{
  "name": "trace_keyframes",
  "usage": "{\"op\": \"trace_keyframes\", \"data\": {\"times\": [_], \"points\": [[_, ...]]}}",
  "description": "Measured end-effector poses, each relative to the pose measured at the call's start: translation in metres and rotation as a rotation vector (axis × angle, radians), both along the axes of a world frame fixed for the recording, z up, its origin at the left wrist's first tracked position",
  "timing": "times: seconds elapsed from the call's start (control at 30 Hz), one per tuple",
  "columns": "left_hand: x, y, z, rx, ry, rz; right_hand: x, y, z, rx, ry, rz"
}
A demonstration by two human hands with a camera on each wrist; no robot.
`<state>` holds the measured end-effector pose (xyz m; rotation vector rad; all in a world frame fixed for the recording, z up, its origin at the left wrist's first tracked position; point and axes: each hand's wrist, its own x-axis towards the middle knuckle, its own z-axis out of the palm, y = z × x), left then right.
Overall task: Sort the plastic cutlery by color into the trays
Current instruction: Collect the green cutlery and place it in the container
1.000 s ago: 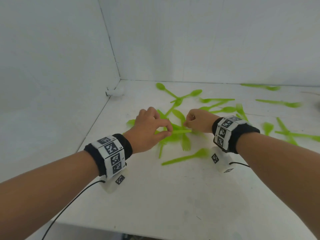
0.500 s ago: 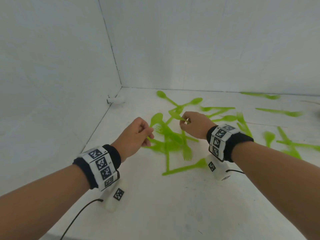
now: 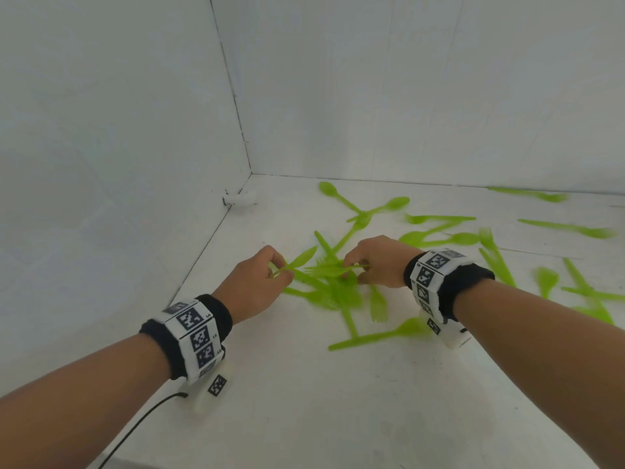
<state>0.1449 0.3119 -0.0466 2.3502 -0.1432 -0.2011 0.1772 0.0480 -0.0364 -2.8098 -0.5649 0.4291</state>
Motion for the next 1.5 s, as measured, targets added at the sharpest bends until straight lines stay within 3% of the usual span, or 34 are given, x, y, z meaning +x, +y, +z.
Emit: {"op": "trace_keyframes", "data": {"times": [0.1,0.33,0.47,0.67,0.9,1.07,1.23,1.37,1.5], "points": [[0.002,0.005,-0.003,0.079,-0.043,0.008,0.003,0.002,0.002,0.026,-0.049,0.001],[0.007,0.017,-0.007,-0.028,-0.112,0.069,0.017,0.014,0.019,0.692,-0.281,-0.277],[0.008,0.014,-0.010,-0.004,-0.130,-0.002,0.022,0.020,0.028,0.743,-0.386,-0.350],[0.010,0.004,-0.007,-0.035,-0.122,-0.007,0.026,0.018,0.020,0.773,-0.256,-0.479],[0.014,-0.042,0.022,-0.378,0.098,-0.024,0.030,0.051,0.021,0.943,-0.097,-0.482],[0.020,-0.060,0.027,-0.481,0.074,0.025,0.034,0.062,0.030,1.066,-0.019,-0.560],[0.020,-0.018,0.025,-0.317,0.093,0.139,0.044,0.049,0.023,0.975,0.144,-0.631],[0.009,0.022,0.012,-0.029,-0.011,-0.015,0.045,0.054,0.011,0.642,0.045,-0.478],[0.000,0.034,0.003,0.135,-0.100,-0.153,0.033,0.065,0.001,0.649,0.037,-0.411]]}}
